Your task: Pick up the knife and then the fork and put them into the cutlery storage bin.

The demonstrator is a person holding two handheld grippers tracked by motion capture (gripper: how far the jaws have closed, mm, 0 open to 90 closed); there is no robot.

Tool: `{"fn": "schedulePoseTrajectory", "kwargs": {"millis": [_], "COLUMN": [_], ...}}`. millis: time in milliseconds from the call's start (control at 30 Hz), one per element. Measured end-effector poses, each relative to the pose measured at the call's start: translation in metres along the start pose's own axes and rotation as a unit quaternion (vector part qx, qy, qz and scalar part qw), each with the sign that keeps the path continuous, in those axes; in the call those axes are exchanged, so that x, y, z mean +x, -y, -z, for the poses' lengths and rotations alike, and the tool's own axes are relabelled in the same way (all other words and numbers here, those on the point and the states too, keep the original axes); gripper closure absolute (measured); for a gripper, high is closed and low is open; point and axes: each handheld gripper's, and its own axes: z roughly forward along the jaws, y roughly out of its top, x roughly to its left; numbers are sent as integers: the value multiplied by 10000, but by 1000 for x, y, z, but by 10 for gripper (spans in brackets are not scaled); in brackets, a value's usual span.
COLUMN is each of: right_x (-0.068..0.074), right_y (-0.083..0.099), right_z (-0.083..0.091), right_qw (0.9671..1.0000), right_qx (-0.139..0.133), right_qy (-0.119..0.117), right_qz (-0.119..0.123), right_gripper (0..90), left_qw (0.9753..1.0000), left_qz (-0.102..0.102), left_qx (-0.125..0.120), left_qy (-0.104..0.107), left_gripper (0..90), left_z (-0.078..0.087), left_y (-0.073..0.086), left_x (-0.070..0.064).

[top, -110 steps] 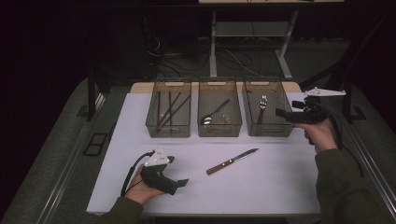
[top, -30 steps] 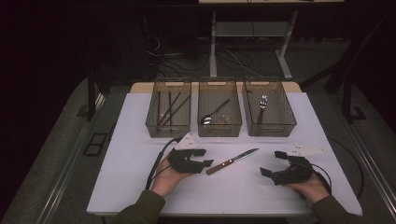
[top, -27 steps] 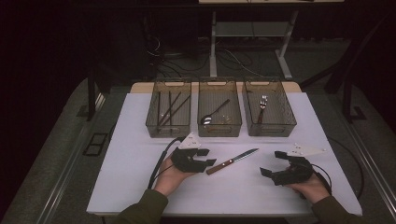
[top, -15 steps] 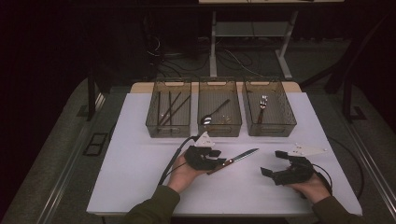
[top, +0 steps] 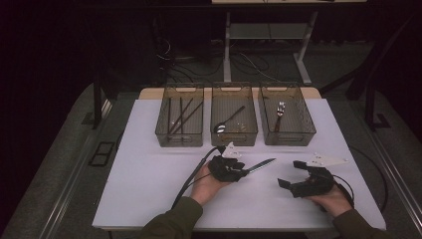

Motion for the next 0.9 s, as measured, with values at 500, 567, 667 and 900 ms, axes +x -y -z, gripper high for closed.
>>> {"fn": "schedulePoseTrajectory", "kwargs": {"millis": [500, 567, 667, 900], "right_x": [0, 0, 0, 0], "right_y": [0, 0, 0, -1], "right_z": [0, 0, 0, 0], "right_qw": [10000, 10000, 10000, 10000], "right_qx": [8, 12, 17, 35], "right_qy": [3, -3, -2, -20], "right_qz": [1, -2, -14, -89], "right_gripper": [44, 44, 44, 44], "left_qw": [9990, 9987, 9990, 9994], "left_qz": [-355, -422, -388, -238], "left_qx": [230, 233, 191, 34], "left_qy": [-153, -152, -140, -236], "left_gripper": [730, 757, 765, 766], "left_z": [-11, -11, -10, -3], "left_y": [2, 2, 3, 1], "left_x": [-6, -6, -5, -5]}}
